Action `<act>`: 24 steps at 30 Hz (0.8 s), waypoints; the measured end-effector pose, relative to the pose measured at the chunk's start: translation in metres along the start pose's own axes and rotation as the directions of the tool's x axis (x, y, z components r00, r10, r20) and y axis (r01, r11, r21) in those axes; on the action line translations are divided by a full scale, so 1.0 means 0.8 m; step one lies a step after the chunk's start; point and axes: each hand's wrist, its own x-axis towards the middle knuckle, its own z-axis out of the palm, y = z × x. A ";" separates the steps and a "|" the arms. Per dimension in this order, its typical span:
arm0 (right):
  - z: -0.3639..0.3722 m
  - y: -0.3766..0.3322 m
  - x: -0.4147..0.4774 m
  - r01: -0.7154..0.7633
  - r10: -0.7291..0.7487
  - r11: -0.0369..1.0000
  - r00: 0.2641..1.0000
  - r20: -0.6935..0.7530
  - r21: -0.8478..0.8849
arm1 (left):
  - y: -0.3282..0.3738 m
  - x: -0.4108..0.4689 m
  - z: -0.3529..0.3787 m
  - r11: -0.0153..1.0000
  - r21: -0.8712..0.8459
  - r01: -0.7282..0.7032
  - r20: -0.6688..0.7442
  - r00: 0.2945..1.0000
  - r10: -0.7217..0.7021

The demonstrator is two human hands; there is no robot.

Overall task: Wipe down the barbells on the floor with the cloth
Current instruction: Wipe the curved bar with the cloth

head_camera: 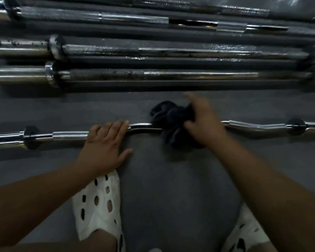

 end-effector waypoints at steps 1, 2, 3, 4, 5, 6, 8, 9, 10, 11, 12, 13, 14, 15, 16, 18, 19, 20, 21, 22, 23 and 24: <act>-0.010 0.021 0.005 -0.143 0.150 0.988 0.980 -0.131 0.059 | -0.001 0.001 0.002 1.000 0.002 -0.003 -0.002 1.000 0.003; -0.015 0.038 0.001 -0.282 0.304 0.952 0.923 -0.235 0.121 | -0.001 0.001 0.003 1.000 0.003 -0.003 0.002 1.000 0.003; -0.012 0.042 -0.010 -0.386 0.419 0.907 0.867 -0.269 0.169 | -0.001 0.001 0.003 1.000 0.005 -0.001 0.011 1.000 0.001; 0.002 0.036 -0.023 -0.452 0.476 0.879 0.842 -0.252 0.151 | -0.001 0.001 0.002 1.000 0.004 0.001 0.022 1.000 -0.001; 0.021 0.024 -0.039 -0.457 0.470 0.883 0.855 -0.219 0.109 | 0.000 0.001 0.001 1.000 0.002 0.000 0.032 0.999 0.000; 0.039 0.005 -0.056 -0.382 0.383 0.923 0.904 -0.188 0.046 | 0.001 0.001 -0.002 1.000 0.003 -0.001 0.041 0.999 0.001; 0.049 -0.018 -0.071 -0.116 0.116 0.993 0.992 -0.042 -0.010 | 0.003 0.001 -0.008 1.000 0.005 0.015 0.054 0.998 -0.015; 0.038 -0.019 -0.065 -0.013 0.013 1.000 1.000 0.024 0.003 | 0.003 0.000 -0.009 1.000 0.001 0.021 0.057 0.998 -0.021; 0.027 -0.008 -0.055 0.026 -0.026 1.000 1.000 0.015 0.009 | 0.003 0.000 -0.010 1.000 -0.006 0.024 0.057 0.998 -0.023; 0.018 0.010 -0.045 -0.026 0.027 1.000 0.997 -0.068 0.012 | 0.003 0.001 -0.009 1.000 -0.010 0.022 0.057 0.998 -0.021; 0.012 0.034 -0.037 -0.159 0.163 0.987 0.963 -0.214 0.040 | 0.003 0.001 -0.008 1.000 -0.007 0.018 0.054 0.998 -0.018; 0.008 0.045 -0.035 -0.309 0.333 0.943 0.889 -0.314 0.125 | 0.003 0.002 -0.006 1.000 0.001 0.017 0.050 0.999 -0.017; 0.018 0.043 -0.038 -0.416 0.451 0.892 0.817 -0.360 0.175 | 0.003 0.003 -0.006 1.000 0.005 0.017 0.048 0.999 -0.017; 0.036 0.028 -0.041 -0.477 0.506 0.862 0.788 -0.352 0.171 | 0.004 0.003 -0.006 1.000 0.004 0.021 0.047 0.999 -0.021; 0.056 0.002 -0.046 -0.477 0.492 0.869 0.811 -0.318 0.128 | 0.004 0.002 -0.007 1.000 0.001 0.024 0.046 0.999 -0.024; 0.083 -0.049 -0.057 -0.336 0.326 0.942 0.923 -0.204 -0.016 | 0.005 0.003 -0.009 1.000 -0.009 0.023 0.060 0.998 -0.022; 0.083 -0.059 -0.057 -0.234 0.226 0.970 0.966 -0.125 -0.059 | 0.005 0.002 -0.010 1.000 -0.012 0.020 0.068 0.998 -0.019; 0.073 -0.056 -0.050 -0.138 0.132 0.988 0.988 -0.075 -0.073 | 0.004 0.001 -0.011 1.000 -0.009 0.017 0.064 0.998 -0.016; 0.058 -0.042 -0.040 -0.077 0.072 0.994 0.995 -0.069 -0.074 | 0.004 0.000 -0.011 1.000 0.000 0.014 0.054 0.998 -0.014; 0.046 -0.023 -0.033 -0.062 0.057 0.996 0.995 -0.078 -0.057 | 0.004 0.000 -0.010 1.000 0.006 0.012 0.050 0.999 -0.012; 0.037 0.001 -0.029 -0.116 0.109 0.992 0.986 -0.130 -0.047 | 0.003 0.001 -0.008 1.000 0.008 0.009 0.050 0.999 -0.010; 0.031 0.028 -0.029 -0.228 0.222 0.974 0.947 -0.233 0.001 | 0.002 0.001 -0.007 1.000 0.010 0.008 0.045 0.999 -0.008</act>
